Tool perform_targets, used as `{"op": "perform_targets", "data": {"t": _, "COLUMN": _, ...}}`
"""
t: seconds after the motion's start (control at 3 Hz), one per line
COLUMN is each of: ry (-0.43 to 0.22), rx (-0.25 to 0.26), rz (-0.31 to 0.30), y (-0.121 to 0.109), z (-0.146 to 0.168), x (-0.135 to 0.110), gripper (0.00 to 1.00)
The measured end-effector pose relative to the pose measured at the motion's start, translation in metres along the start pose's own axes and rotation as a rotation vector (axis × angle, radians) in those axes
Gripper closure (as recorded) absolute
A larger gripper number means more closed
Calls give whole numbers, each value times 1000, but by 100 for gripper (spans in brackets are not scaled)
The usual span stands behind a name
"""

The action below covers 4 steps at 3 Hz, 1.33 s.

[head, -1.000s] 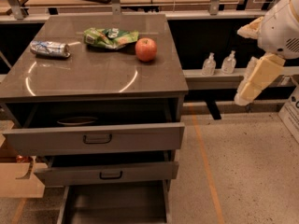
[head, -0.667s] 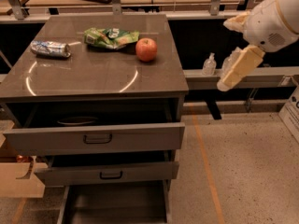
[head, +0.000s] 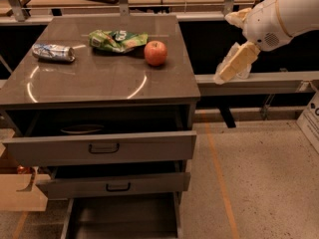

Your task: Place apple into bottom drawer

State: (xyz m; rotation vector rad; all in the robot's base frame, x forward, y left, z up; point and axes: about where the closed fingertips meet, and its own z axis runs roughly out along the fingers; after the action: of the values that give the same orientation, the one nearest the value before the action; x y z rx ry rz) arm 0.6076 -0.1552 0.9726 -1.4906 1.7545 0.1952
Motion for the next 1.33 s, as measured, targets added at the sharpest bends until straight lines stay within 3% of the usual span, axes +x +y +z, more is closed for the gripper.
{"op": "perform_targets", "data": {"t": 0.33, "ry": 1, "rx": -1, "rz": 0, "y": 0, "z": 0, "x": 0, "gripper": 0}}
{"op": "perform_targets", "data": {"t": 0.67, "ry": -76, "rx": 14, "rz": -5, "y": -19, "z": 20, "x": -2, "gripper": 0}}
{"op": "perform_targets", "data": {"t": 1.33, "ry": -337, "rx": 45, "rz": 153, "y": -64, "z": 80, "x": -9, "gripper": 0}}
